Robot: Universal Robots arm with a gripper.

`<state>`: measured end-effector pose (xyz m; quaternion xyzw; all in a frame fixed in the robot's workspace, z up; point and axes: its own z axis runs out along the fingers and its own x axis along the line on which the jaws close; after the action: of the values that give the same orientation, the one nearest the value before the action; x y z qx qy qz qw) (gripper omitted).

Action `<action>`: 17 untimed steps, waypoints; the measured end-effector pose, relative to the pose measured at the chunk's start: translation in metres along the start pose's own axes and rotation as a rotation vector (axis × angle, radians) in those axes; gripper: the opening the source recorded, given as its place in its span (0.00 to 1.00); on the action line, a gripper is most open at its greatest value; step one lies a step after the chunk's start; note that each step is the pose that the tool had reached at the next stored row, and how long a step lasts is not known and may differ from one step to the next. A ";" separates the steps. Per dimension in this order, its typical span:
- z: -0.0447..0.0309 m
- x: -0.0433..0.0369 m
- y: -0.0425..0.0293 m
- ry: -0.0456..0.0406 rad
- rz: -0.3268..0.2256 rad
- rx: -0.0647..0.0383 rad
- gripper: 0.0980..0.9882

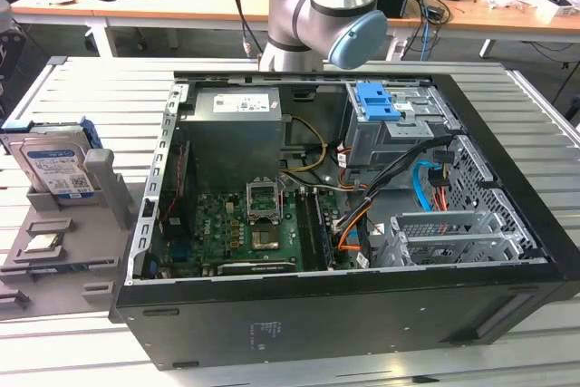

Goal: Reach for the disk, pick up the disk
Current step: 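Pick up the disk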

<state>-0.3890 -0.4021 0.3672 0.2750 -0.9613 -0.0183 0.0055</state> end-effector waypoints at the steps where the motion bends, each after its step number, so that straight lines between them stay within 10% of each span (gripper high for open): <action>1: 0.0000 0.0000 0.0000 0.0002 -0.007 0.000 0.01; 17: 0.0000 0.0000 -0.0001 0.0064 -0.166 0.000 0.01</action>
<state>-0.3890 -0.4022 0.3673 0.3539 -0.9351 -0.0178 0.0070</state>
